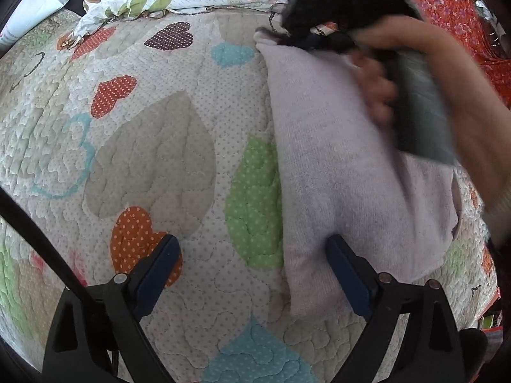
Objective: Fold small clothes
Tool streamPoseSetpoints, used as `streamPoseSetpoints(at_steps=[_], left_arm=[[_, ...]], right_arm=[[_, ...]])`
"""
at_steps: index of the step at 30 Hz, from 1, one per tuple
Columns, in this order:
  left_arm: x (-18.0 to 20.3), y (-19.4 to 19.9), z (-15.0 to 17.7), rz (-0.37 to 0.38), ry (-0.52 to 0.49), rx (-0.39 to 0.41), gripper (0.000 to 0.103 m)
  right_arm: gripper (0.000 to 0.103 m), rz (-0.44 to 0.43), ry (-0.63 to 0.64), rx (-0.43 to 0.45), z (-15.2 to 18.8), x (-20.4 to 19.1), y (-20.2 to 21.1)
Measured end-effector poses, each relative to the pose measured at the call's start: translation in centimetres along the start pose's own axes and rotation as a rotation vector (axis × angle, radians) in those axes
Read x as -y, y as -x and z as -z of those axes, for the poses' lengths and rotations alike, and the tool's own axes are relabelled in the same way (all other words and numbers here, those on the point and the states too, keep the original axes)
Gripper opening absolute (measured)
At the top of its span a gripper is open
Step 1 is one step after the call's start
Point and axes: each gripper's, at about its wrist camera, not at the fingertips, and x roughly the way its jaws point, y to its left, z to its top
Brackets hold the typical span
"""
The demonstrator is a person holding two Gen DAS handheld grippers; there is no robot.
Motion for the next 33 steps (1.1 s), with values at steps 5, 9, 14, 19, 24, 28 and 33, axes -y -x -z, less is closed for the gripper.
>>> streamPoseSetpoints(at_steps=[5,9,14,19,24,28,33], left_arm=[[-0.2,0.5,0.2,0.005,-0.024,0.005,0.093],[-0.3,2.0,0.0,0.039,-0.022,0.016,0.093],[-0.7,5.2,-0.4,0.022,-0.024,0.129,0.093],[-0.8,5.2,-2.1,0.075,0.044,0.138,0.089],[2.0,2.5,-2.4,0.053,-0.032,0.069,0.069],[2.4,1.0,-0.8,-0.004,-0.082,0.026,0.069],[2.2,1.7,1.4,-0.042,-0.145,0.027,0.07]], right_arm=[[0.018,0.061,0.0,0.097,-2.5,-0.3,2.3],[0.04,-0.005,0.0,0.166,-0.5,0.7,7.8],[0.04,-0.122,-0.015,0.161,5.9,3.1,13.6],[0.04,-0.291,-0.176,0.106,14.0,7.6,15.2],[0.036,-0.295,-0.346,0.1,20.8,12.8,13.7],[0.034,-0.225,-0.428,0.142,24.7,16.0,13.7],[0.035,-0.209,-0.341,0.253,23.6,15.3,17.4]])
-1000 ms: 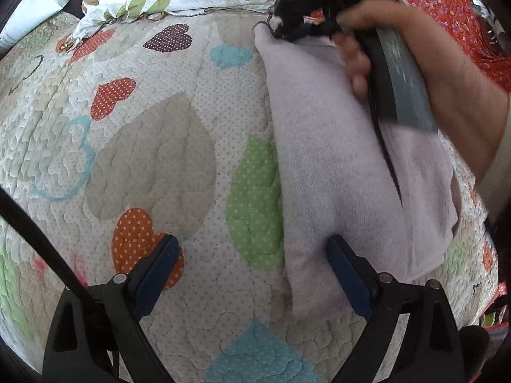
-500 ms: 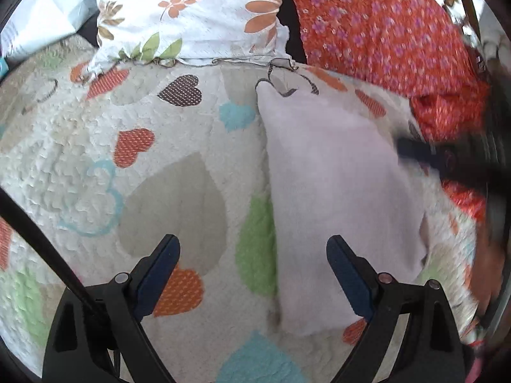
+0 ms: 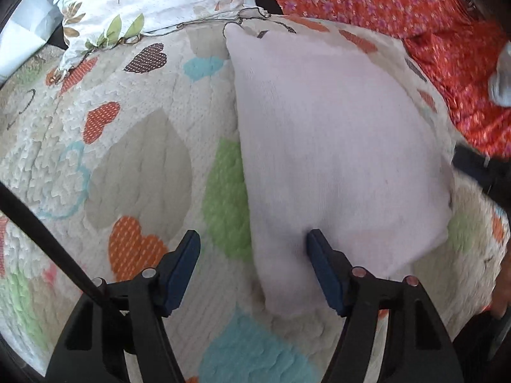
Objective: Fold small clothes
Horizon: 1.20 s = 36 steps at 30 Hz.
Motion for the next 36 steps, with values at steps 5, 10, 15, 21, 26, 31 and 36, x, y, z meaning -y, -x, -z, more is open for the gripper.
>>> streamPoseSetpoints(at_steps=[5,10,15,21,26,31,36], left_arm=[[-1.5,0.5,1.2,0.002,0.017,-0.012,0.07],[-2.0,0.9,1.6,0.022,0.024,0.013,0.07],[-1.9,1.2,1.8,0.002,0.013,0.026,0.075],[-2.5,1.7,2.2,0.011,0.043,0.039,0.077],[-2.4,3.7,2.0,0.008,0.052,0.11,0.077],[-3.2,3.3,1.8,0.012,0.097,0.103,0.077],[-3.4,2.9,2.2,-0.021,0.096,0.096,0.077]], right_arm=[[0.035,-0.037,0.102,0.038,-0.1,-2.6,0.9],[0.035,-0.047,0.207,-0.027,1.0,-5.2,-0.9],[0.035,-0.027,0.189,-0.104,1.4,-4.9,-3.6],[0.036,0.108,0.108,-0.001,0.3,-1.9,-1.7],[0.036,0.052,0.115,0.107,0.1,-2.8,-0.3],[0.036,-0.141,0.082,0.039,-1.0,-5.6,-3.9],[0.031,-0.096,0.074,-0.089,0.0,-5.4,-7.6]])
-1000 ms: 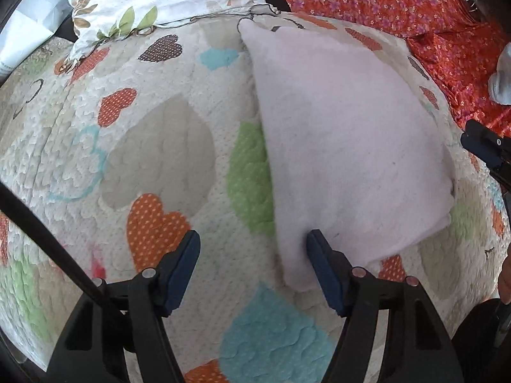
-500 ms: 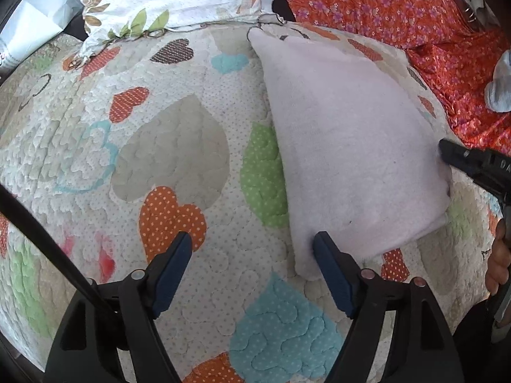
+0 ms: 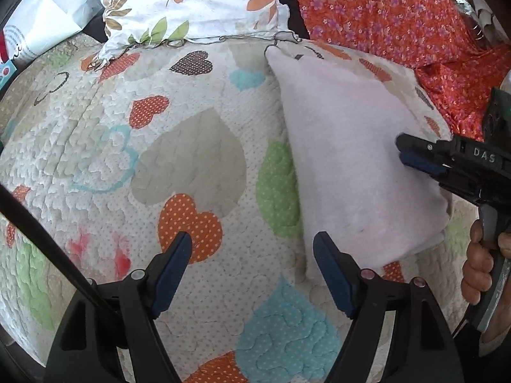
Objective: Fold small clothes
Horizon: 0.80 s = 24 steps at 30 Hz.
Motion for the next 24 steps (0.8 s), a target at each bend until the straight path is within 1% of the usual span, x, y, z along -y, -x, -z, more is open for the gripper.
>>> streamPoseSetpoints(at_steps=[2,4,5,6,8,9,11,13,14,15,16,17,18,20,24], left_arm=[[-0.3,0.5,0.0,0.002,0.005,0.018,0.077],[-0.8,1.0,-0.1,0.007,0.017,0.036,0.077],[-1.2,1.3,-0.1,0.011,0.03,0.046,0.077],[-1.6,1.4,-0.2,0.012,0.041,0.049,0.077],[-2.3,1.5,-0.3,0.01,0.064,0.044,0.077],[-2.7,1.4,-0.3,0.007,0.078,0.041,0.077],[-3.3,1.2,-0.2,-0.006,0.098,0.033,0.077],[-4.1,0.9,0.1,-0.025,0.112,0.023,0.077],[-4.4,0.7,0.3,-0.031,0.118,0.016,0.077],[-4.8,0.4,0.5,-0.036,0.125,0.006,0.077],[-5.0,0.2,0.7,-0.04,0.13,-0.004,0.077],[-5.4,-0.3,1.0,-0.046,0.139,-0.025,0.077],[-5.6,-0.8,1.4,-0.051,0.144,-0.042,0.077],[-5.7,-1.2,1.9,-0.064,0.129,-0.047,0.077],[-4.4,-1.4,2.5,-0.113,0.031,-0.041,0.084]], right_arm=[[0.031,0.032,-0.025,0.021,-0.3,1.2,1.2],[0.031,0.054,-0.065,0.064,-0.9,2.4,2.7],[0.032,0.059,-0.083,0.088,-1.0,2.8,3.3],[0.037,0.073,-0.097,0.123,-1.1,3.2,4.0],[0.038,0.087,-0.072,0.163,-1.2,2.9,4.7],[0.038,0.063,-0.048,0.168,-1.2,2.2,4.8],[0.038,0.031,0.001,0.153,-0.9,0.7,4.5],[0.038,-0.006,0.079,0.103,0.1,-1.2,3.4],[0.038,-0.027,0.103,0.067,0.7,-1.9,2.5],[0.038,-0.037,0.121,0.012,1.4,-2.5,1.2],[0.038,-0.027,0.127,-0.019,1.8,-2.6,0.5],[0.037,0.015,0.135,-0.064,2.3,-2.6,-0.7],[0.037,0.048,0.139,-0.083,2.6,-2.4,-1.2],[0.036,0.048,0.13,-0.078,2.7,-2.0,-1.4],[0.036,0.096,0.131,-0.046,2.4,-1.6,-0.5]])
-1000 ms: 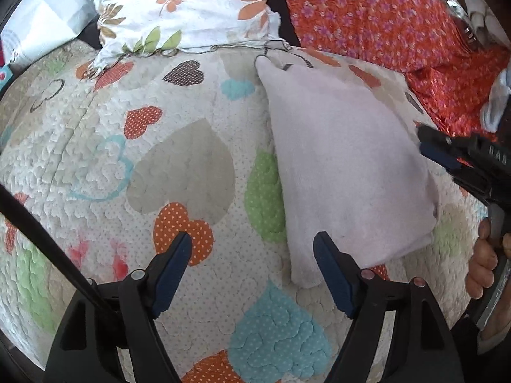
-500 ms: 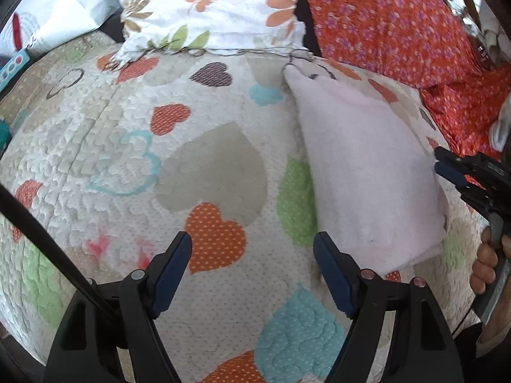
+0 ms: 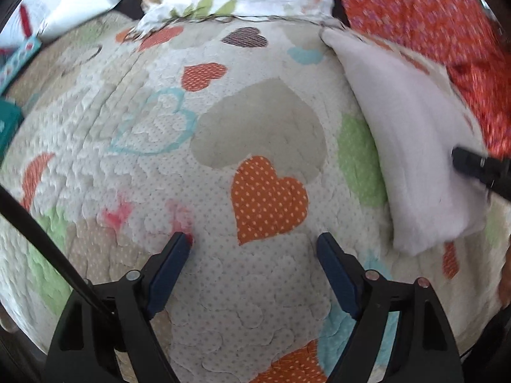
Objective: Fold small clothes
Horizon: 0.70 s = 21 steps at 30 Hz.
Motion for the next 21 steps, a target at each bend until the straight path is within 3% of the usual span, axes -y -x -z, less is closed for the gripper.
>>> streamPoseSetpoints(at_steps=[4,10,21], left_arm=[[0.1,-0.2,0.2,-0.031,0.009,0.008,0.096],[-0.2,-0.5,0.1,-0.048,0.024,0.014,0.103],[-0.2,-0.6,0.3,-0.062,0.037,0.042,0.103]], right_arm=[[0.037,0.003,-0.01,-0.005,0.3,0.3,0.1],[0.038,0.034,0.022,-0.011,0.4,-0.3,0.1],[0.041,0.071,0.071,-0.015,0.8,-1.0,0.0]])
